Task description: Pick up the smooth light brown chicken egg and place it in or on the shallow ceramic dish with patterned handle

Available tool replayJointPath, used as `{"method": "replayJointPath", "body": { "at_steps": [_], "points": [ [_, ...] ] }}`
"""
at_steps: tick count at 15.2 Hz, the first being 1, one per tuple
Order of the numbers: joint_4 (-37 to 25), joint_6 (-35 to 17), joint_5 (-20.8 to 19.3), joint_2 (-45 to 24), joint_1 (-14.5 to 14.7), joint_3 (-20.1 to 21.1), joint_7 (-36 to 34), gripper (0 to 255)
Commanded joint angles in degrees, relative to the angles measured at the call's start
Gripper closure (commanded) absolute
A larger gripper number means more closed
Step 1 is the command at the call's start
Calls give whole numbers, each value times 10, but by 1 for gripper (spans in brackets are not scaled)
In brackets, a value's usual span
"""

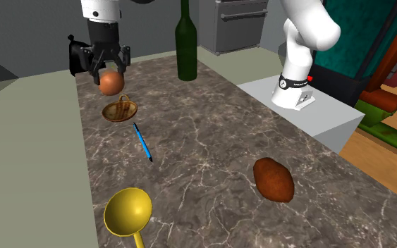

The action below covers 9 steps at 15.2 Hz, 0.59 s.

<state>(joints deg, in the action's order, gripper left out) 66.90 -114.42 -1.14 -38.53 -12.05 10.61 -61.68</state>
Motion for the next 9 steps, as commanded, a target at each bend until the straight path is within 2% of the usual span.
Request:
{"method": "replayJointPath", "body": {
  "at_steps": [1,9],
  "points": [
    [9,-13,0,-3,-1,0,2,255],
    [41,-54,-1,-12,-2,-1,4,255]
  ]
}}
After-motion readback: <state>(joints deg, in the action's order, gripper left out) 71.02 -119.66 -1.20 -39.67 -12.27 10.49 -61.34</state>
